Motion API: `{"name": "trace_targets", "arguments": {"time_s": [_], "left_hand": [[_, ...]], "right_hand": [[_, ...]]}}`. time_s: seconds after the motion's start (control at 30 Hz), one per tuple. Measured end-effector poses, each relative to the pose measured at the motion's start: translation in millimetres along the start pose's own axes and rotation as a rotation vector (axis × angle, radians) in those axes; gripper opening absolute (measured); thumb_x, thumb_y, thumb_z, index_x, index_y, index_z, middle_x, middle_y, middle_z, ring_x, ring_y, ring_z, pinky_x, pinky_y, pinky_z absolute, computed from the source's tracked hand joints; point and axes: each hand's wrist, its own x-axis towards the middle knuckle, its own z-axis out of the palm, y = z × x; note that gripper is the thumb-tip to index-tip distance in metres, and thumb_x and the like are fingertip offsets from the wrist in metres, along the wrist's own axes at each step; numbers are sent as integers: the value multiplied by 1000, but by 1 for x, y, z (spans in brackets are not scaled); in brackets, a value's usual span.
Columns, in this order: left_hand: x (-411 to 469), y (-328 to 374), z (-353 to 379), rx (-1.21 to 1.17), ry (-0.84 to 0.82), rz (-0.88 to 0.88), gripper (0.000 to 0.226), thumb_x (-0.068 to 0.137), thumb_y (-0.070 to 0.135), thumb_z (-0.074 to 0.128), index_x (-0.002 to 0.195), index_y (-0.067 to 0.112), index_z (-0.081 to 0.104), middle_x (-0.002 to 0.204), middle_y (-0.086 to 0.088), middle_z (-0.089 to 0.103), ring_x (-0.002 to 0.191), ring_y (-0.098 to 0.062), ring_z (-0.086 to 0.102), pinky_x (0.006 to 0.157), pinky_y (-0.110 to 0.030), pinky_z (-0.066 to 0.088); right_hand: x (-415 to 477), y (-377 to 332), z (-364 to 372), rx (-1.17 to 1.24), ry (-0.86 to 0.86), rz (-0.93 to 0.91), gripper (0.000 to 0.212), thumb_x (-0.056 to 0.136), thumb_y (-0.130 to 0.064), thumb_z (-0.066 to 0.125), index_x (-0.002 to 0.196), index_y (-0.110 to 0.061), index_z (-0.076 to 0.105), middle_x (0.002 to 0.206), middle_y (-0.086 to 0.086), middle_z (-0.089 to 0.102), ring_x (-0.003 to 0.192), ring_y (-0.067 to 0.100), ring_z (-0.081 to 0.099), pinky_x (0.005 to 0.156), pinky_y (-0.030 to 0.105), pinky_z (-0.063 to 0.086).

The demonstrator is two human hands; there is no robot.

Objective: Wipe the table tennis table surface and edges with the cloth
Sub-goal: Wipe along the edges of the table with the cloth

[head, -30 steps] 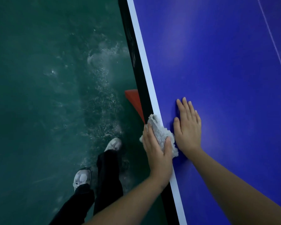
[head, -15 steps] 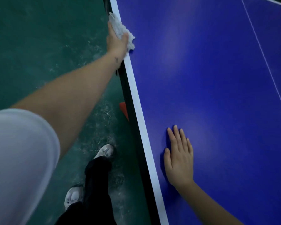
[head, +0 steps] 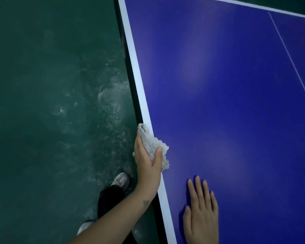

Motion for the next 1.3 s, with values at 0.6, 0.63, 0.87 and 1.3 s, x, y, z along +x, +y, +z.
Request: {"name": "trace_targets", "arguments": {"time_s": [0.6, 0.63, 0.87, 1.3], "left_hand": [[247, 86, -3, 43, 43, -5, 64, 97, 26, 47, 150, 19, 12, 153, -8, 24, 138, -22, 28, 114, -42, 25], [246, 84, -3, 45, 43, -10, 64, 97, 26, 47, 150, 18, 12, 154, -8, 22, 140, -22, 25, 116, -42, 22], [182, 61, 1, 88, 77, 33, 62, 96, 27, 49, 140, 42, 9, 154, 11, 18, 142, -7, 15, 117, -31, 15], [441, 162, -14, 17, 5, 28, 63, 95, 14, 50, 148, 10, 16, 153, -10, 23, 140, -23, 25, 114, -42, 23]], "right_hand": [[372, -93, -60, 122, 135, -174, 54, 98, -19, 36, 149, -13, 19, 157, 2, 18, 145, 16, 11, 116, 32, 6], [399, -103, -58, 127, 122, -158, 54, 100, -20, 35, 150, -14, 17, 158, 1, 16, 146, 15, 9, 117, 32, 6], [526, -164, -45, 104, 56, -85, 51, 102, -25, 25, 150, -14, 12, 159, 1, 10, 146, 16, 4, 118, 33, 1], [548, -172, -31, 40, 111, -15, 53, 100, -25, 29, 150, -14, 17, 158, 0, 14, 146, 13, 8, 117, 30, 3]]}}
